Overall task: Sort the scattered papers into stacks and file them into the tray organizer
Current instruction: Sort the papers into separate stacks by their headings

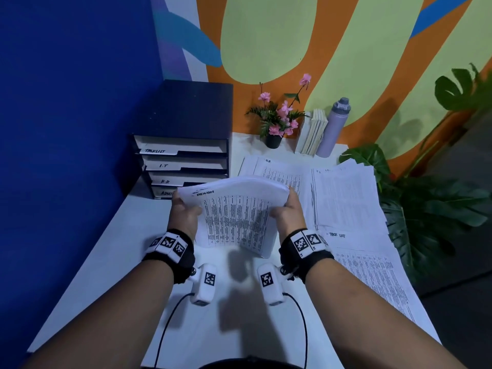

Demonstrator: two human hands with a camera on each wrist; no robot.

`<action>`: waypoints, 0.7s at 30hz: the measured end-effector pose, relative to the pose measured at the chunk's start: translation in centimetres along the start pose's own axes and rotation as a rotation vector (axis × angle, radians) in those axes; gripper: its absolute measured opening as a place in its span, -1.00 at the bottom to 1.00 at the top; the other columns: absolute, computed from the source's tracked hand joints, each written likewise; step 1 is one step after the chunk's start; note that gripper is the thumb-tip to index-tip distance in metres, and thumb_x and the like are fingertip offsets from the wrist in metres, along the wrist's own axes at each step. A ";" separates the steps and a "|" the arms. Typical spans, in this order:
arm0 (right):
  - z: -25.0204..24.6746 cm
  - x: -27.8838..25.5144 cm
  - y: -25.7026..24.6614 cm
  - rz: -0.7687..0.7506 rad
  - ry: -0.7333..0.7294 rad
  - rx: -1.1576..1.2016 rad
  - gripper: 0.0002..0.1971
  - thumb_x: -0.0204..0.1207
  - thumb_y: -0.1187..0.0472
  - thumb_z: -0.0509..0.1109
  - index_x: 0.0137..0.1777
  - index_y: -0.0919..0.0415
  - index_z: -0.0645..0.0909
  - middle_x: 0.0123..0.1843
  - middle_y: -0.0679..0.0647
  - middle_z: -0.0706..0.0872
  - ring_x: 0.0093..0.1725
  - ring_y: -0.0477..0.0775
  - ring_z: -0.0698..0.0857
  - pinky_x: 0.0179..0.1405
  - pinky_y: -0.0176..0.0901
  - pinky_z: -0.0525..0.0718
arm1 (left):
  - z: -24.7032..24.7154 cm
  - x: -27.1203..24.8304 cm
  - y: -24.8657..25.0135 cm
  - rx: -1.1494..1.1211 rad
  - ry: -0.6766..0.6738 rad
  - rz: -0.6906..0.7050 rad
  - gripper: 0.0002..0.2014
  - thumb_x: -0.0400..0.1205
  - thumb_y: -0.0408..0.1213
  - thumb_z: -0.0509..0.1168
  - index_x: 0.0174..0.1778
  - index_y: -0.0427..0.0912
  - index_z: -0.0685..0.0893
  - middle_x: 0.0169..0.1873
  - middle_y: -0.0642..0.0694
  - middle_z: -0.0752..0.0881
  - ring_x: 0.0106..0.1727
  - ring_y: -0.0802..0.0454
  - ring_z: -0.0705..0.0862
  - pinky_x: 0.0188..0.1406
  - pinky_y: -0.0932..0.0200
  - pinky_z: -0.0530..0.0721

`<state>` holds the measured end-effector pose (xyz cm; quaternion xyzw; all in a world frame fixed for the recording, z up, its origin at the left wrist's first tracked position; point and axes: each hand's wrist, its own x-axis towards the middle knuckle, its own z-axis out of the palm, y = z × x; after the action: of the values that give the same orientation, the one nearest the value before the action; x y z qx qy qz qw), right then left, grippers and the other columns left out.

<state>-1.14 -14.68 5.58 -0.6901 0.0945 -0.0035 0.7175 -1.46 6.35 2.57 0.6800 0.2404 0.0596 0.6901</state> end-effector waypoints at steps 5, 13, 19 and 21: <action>-0.1 0.4 0.6 0.074 -0.004 0.106 -0.41 0.32 0.69 0.16 0.20 0.12 0.60 0.04 0.22 0.63 0.04 0.18 0.58 -0.04 -0.04 0.56 | 0.4 0.1 -0.3 -0.084 0.024 0.000 -0.23 0.32 -0.25 0.28 0.54 -0.22 0.37 0.26 -0.21 0.65 0.32 -0.18 0.59 0.44 -0.03 0.47; -0.2 -1.0 0.0 -0.615 -0.048 -0.278 -0.23 0.46 0.61 0.21 0.54 -0.10 0.23 0.22 0.11 0.50 0.20 -0.25 0.57 0.19 -0.51 0.46 | 0.4 -1.8 1.7 -0.212 -0.011 0.205 -0.64 0.61 -0.02 0.35 0.19 -0.15 0.49 0.03 0.02 0.67 0.06 0.17 0.61 0.04 0.46 0.56; -0.1 -0.3 0.2 -0.817 -0.100 -0.554 -0.50 0.56 0.46 0.05 0.50 0.37 0.43 0.16 0.10 0.44 0.18 -0.09 0.47 0.28 -0.56 0.35 | 0.5 -1.3 2.4 -0.173 0.079 0.255 -0.77 0.62 0.05 0.17 -0.14 -0.04 0.50 -0.22 0.04 0.50 -0.20 0.08 0.46 -0.26 0.22 0.38; 0.0 -0.2 0.3 -0.788 -0.092 -0.557 -0.50 0.55 0.49 0.05 0.49 0.37 0.44 0.14 0.10 0.44 0.15 -0.04 0.49 0.25 -0.56 0.36 | 0.4 -1.3 2.2 -0.166 0.056 0.275 -0.77 0.62 0.07 0.22 -0.10 -0.03 0.51 -0.15 0.01 0.55 -0.16 0.11 0.51 -0.21 0.26 0.43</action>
<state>-1.35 -14.61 5.29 -0.8385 -0.2087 -0.2191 0.4531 -1.92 5.61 4.98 0.6454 0.1584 0.1921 0.7221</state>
